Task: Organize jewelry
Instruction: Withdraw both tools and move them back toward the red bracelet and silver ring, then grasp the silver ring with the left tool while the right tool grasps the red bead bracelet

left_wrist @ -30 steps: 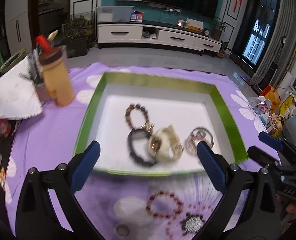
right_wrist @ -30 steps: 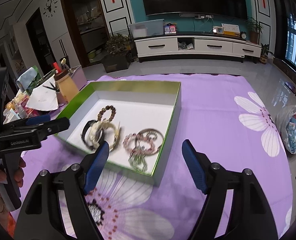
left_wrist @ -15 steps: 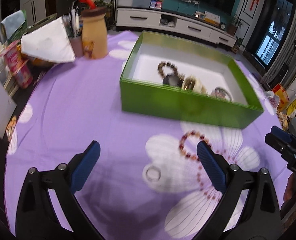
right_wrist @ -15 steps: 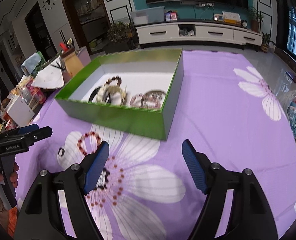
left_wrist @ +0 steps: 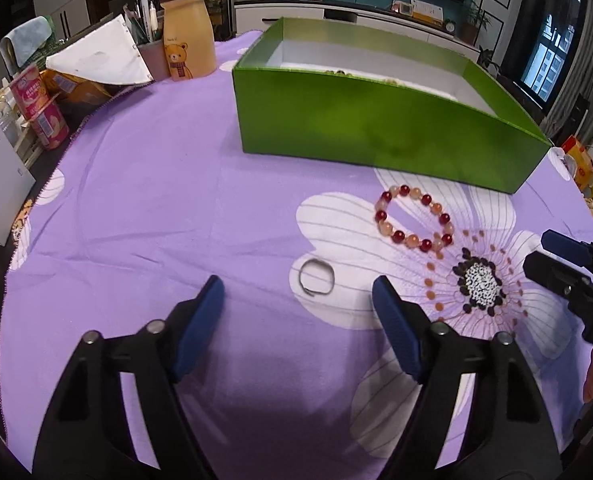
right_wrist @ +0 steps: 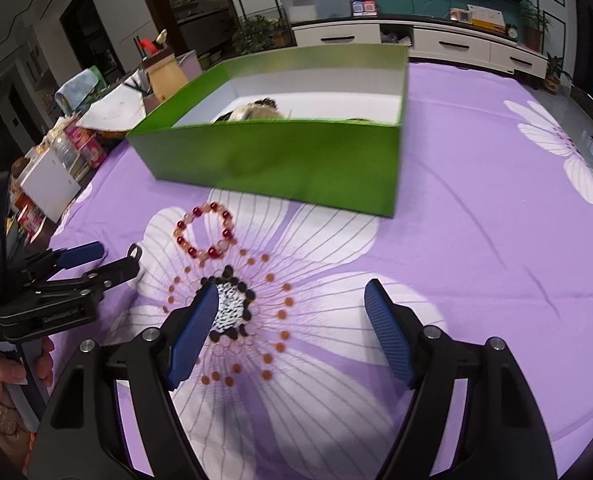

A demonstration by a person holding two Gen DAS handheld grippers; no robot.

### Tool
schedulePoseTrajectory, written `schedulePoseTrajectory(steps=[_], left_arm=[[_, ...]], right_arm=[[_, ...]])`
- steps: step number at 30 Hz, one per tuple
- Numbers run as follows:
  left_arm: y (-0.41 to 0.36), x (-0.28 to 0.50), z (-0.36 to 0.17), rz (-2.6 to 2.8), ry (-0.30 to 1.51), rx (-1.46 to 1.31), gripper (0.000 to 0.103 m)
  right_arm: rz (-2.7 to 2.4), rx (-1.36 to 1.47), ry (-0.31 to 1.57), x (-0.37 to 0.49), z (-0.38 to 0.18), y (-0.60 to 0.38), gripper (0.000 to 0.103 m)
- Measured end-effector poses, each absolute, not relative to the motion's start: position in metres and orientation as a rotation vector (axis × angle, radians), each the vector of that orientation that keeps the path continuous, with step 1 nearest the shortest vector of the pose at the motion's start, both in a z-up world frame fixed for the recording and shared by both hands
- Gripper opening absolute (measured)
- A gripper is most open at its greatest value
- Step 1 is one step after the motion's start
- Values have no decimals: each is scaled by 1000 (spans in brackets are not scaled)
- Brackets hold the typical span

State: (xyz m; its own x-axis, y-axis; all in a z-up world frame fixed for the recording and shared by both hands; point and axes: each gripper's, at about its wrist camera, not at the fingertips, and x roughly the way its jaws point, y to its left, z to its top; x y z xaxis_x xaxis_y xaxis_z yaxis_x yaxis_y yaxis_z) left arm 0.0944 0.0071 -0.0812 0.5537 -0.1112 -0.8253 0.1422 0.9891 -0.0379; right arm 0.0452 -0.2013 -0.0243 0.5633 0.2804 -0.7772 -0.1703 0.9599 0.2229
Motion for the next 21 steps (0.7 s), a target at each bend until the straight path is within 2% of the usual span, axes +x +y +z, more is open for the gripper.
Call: schedulePoseTrajectory(steps=[4, 7, 10, 12, 13, 21], left_arm=[[6, 96, -84, -147, 962, 57, 67], [4, 96, -84, -157, 942, 79, 56], [-1, 93, -83, -187, 923, 96, 42], [-5, 93, -82, -214, 914, 103, 23], [-6, 92, -82, -222, 912, 105, 19], [1, 96, -81, -245, 920, 44, 19]], right_arm=[[279, 103, 943, 48, -28, -192, 76], [288, 95, 946, 52, -30, -185, 76], [296, 96, 947, 57, -30, -183, 76], [299, 93, 948, 60, -31, -181, 76], [301, 91, 948, 62, -31, -180, 76], [329, 78, 962, 76, -34, -166, 61]])
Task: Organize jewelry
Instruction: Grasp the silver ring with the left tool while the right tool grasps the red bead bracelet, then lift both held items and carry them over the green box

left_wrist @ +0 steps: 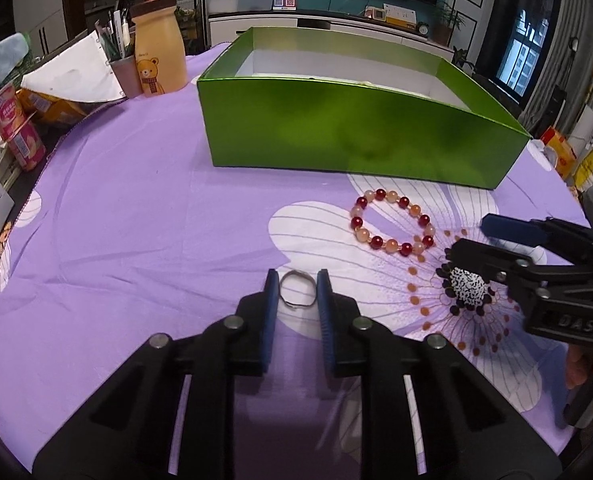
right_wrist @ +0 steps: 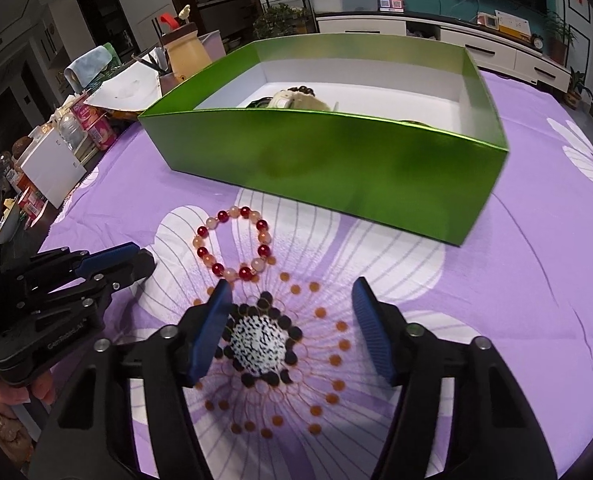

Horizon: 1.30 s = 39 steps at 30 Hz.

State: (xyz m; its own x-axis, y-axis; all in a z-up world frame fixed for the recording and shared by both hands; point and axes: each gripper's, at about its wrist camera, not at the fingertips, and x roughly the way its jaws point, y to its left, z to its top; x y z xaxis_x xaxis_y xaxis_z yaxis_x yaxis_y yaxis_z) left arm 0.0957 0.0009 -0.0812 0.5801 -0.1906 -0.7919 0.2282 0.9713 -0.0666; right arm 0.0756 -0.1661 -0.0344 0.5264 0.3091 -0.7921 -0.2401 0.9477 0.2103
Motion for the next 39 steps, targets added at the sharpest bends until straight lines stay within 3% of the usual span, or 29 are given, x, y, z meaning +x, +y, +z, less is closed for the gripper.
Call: schedulePoseTrajectory(steps=[13, 15, 17, 19, 39], left_arm=[[4, 94, -81, -267, 924, 15, 19], [5, 95, -82, -270, 925, 13, 19], [6, 96, -81, -272, 925, 9, 19], [6, 96, -82, -272, 926, 7, 19], [3, 90, -61, -279, 899, -3, 19]], right_arm=[[324, -41, 951, 100, -36, -129, 36], [299, -90, 945, 101, -37, -122, 29], [292, -126, 934, 101, -38, -118, 14], [291, -147, 929, 101, -38, -115, 8], [292, -32, 779, 53, 19, -165, 7]])
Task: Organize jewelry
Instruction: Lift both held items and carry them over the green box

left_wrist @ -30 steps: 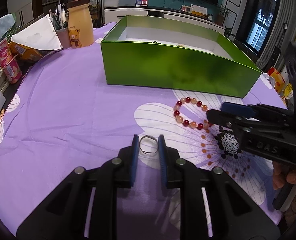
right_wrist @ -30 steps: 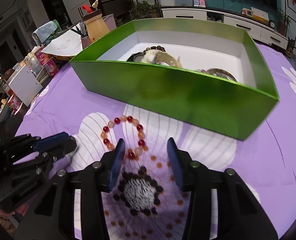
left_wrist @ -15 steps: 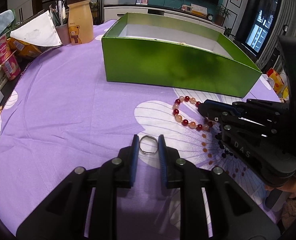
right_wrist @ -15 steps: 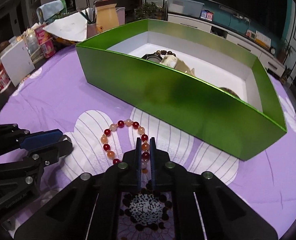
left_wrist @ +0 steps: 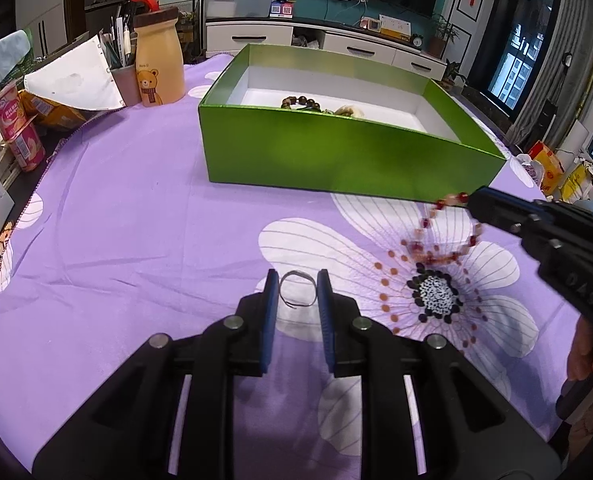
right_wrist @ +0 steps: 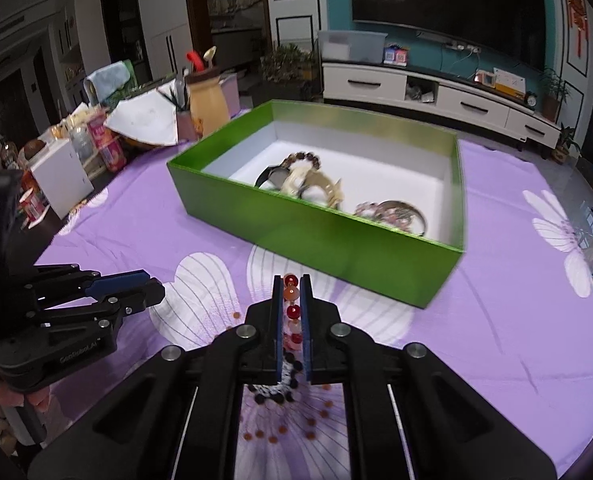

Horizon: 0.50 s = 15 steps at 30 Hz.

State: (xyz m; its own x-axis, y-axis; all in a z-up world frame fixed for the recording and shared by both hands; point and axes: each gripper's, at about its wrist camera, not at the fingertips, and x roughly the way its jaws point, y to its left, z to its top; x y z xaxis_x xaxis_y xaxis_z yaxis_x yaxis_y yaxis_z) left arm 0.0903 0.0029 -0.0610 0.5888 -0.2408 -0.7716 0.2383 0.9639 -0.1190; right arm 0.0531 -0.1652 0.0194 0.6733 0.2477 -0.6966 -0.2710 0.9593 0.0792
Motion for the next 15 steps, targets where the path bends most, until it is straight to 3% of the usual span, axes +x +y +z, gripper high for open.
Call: schedulePoseTrajectory(steps=[15], left_arm=[[-10, 80, -34, -302, 862, 24, 19]], right_arm=[[228, 38, 696, 26, 55, -212, 7]])
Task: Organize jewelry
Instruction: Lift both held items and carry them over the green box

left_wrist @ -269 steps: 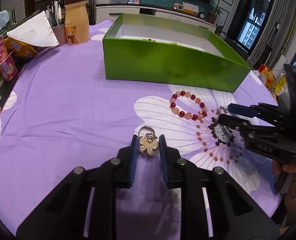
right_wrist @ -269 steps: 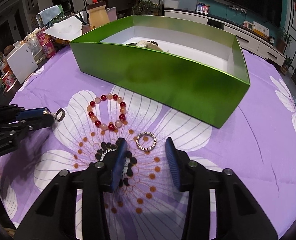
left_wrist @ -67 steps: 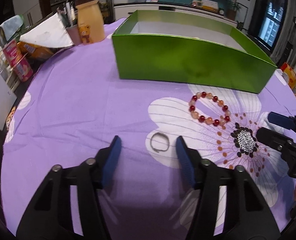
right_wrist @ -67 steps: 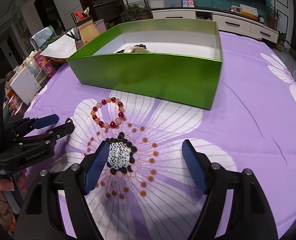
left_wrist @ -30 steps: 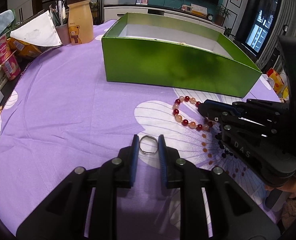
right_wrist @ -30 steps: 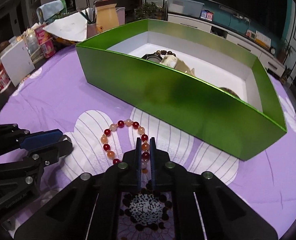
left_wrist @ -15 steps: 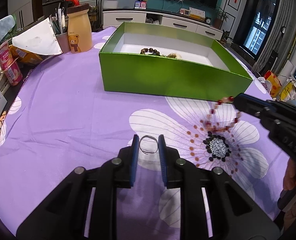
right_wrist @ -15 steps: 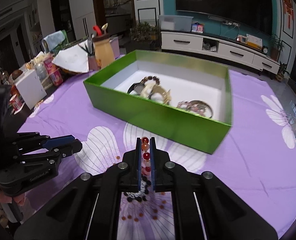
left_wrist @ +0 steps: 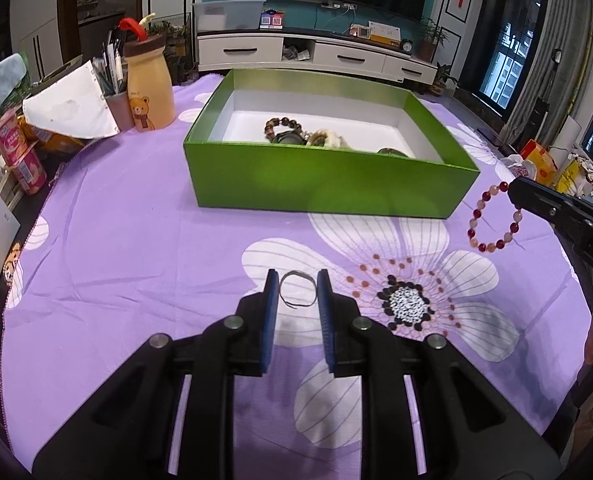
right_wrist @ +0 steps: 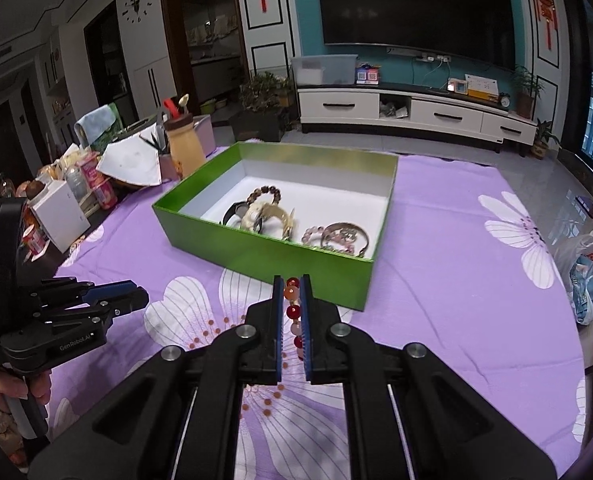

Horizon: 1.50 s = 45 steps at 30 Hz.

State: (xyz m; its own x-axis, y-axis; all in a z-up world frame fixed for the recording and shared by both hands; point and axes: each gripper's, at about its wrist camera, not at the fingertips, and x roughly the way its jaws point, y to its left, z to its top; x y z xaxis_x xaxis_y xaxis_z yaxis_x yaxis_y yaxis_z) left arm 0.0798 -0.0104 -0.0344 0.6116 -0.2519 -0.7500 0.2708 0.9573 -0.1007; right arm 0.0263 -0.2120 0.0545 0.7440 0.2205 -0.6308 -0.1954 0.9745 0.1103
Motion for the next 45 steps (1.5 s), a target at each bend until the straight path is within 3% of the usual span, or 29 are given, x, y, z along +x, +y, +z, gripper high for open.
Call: schedulePoseTrajectory(steps=[25, 45], left_arm=[[-46, 114, 39, -347, 742, 82, 19], [-65, 155, 60, -359, 709, 54, 19]], right_arm=[[201, 50, 569, 36, 106, -238, 7], [235, 31, 541, 69, 117, -229, 7]])
